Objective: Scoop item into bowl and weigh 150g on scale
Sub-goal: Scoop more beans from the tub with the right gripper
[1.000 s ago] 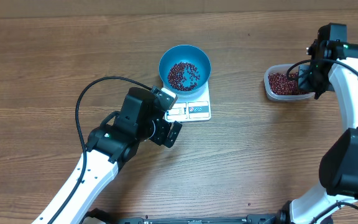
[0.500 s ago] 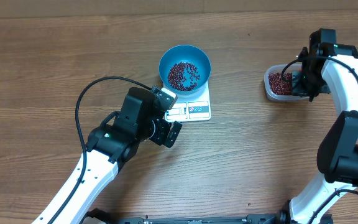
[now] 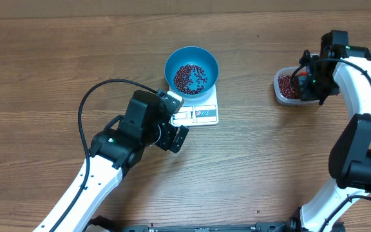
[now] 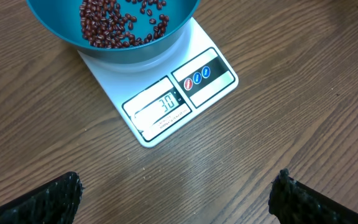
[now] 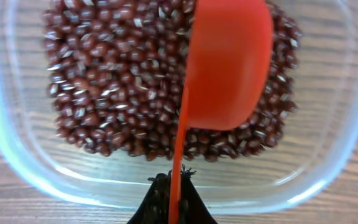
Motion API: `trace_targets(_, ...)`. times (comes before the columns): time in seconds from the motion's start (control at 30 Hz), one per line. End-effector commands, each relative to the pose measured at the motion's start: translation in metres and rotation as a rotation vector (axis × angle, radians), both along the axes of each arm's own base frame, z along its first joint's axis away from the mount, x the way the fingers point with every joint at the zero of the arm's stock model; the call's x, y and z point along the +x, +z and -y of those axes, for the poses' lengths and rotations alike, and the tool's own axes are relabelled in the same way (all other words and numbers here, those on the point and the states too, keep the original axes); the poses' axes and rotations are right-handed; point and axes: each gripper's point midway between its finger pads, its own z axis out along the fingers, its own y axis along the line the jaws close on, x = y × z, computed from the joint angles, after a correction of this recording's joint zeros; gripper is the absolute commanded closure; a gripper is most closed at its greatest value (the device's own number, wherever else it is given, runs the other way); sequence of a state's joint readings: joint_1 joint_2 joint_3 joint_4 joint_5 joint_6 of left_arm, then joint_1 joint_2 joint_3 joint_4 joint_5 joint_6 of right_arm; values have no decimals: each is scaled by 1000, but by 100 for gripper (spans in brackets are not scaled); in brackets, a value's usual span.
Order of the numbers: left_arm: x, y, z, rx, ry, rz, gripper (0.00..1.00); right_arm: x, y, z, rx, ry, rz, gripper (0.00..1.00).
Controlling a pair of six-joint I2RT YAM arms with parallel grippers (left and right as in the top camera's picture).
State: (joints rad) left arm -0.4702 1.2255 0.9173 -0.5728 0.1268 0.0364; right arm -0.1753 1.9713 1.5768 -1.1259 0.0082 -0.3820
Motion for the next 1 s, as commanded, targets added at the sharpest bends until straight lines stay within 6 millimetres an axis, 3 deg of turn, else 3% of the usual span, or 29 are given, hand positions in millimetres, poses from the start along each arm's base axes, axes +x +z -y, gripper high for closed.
trace_targets(0.0,5,7,-1,1,3,22,0,-3,-8,-17,86,84,-18,96)
trace_targets(0.4,5,7,-1,1,3,22,0,-8,3,-50,361,81,3,96)
trace_targets(0.73,5,7,-1,1,3,22,0,-11,4,-37,389,-44,-14,96)
trace_targets(0.97,5,7,-1,1,3,22,0,-14,6,-44,430,-49,-25,96)
